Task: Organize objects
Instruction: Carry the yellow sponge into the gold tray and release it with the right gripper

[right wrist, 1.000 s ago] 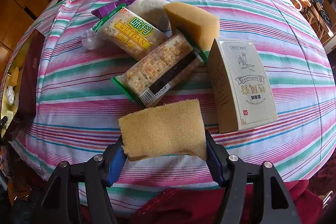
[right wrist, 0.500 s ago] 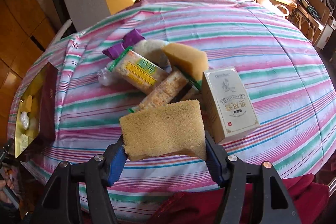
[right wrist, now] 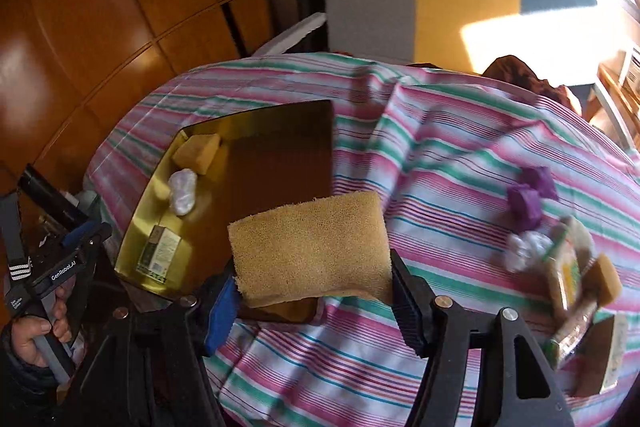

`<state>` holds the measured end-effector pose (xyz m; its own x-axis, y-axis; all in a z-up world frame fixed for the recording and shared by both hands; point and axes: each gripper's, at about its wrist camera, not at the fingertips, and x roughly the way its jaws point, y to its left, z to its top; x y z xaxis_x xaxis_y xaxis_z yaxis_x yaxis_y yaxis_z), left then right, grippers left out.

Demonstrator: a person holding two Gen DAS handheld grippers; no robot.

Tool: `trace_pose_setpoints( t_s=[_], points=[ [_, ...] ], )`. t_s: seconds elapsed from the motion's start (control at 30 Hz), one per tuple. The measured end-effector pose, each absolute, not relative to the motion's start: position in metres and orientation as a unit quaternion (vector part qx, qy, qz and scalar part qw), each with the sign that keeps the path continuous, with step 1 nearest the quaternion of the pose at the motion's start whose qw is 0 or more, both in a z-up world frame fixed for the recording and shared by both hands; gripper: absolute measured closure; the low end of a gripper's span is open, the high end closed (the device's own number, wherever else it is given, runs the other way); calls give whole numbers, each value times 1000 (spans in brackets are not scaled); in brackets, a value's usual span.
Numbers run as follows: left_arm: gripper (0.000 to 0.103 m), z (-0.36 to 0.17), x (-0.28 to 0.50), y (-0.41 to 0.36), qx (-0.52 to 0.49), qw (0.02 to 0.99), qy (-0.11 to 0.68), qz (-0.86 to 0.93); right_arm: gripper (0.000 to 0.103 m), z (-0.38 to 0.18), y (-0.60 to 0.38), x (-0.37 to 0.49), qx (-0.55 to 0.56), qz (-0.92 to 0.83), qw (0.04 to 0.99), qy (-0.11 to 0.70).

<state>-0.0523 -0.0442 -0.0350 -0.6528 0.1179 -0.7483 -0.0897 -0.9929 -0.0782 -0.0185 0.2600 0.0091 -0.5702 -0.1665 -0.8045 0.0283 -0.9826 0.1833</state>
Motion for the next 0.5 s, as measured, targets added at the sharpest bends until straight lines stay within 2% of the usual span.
trace_pose_setpoints(
  t_s=[0.3,0.5],
  points=[
    [44,-46,-53,-84,-422,16,-48,905,32,-65,138,-78,538,-833,126,34],
    [43,-52,-54,-89,-428,17,-54,902,28,-77,89,-76,532,-823,193,41]
  ],
)
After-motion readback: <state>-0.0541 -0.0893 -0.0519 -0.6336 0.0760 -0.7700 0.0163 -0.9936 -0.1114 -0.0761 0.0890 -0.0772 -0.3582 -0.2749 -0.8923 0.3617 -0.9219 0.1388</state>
